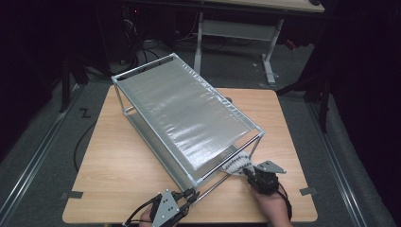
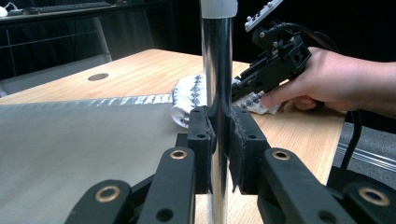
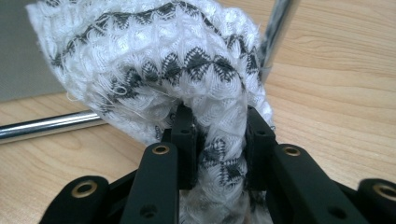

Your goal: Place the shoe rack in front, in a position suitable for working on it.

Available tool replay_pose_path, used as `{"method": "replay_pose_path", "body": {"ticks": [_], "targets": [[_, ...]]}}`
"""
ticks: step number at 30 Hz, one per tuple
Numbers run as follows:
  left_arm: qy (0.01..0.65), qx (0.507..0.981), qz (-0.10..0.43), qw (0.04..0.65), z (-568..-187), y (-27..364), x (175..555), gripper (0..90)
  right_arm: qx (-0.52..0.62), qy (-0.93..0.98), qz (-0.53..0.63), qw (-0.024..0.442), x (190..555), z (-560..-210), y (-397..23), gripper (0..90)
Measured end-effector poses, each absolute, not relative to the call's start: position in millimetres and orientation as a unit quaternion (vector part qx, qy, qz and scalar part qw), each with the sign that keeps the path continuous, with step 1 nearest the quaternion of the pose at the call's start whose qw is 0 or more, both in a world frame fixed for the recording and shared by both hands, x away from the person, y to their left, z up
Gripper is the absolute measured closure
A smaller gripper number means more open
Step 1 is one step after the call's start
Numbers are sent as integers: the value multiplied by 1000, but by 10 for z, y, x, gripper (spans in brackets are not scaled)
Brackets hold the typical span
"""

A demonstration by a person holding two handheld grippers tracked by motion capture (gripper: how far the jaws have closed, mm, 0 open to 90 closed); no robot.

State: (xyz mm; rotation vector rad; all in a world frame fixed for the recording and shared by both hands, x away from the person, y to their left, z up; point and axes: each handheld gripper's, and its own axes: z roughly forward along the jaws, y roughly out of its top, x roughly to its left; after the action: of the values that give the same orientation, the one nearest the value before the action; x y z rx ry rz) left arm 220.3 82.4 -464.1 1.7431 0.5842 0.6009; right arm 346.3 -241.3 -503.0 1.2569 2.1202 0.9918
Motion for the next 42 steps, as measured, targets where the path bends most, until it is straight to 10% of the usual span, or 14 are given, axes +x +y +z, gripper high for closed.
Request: {"method": "replay_pose_path", "body": {"ticks": [42], "targets": [[253,741,249,570,-4649,825,2211,797,266,869,395,132,2759,-5021,-1423,705]]}}
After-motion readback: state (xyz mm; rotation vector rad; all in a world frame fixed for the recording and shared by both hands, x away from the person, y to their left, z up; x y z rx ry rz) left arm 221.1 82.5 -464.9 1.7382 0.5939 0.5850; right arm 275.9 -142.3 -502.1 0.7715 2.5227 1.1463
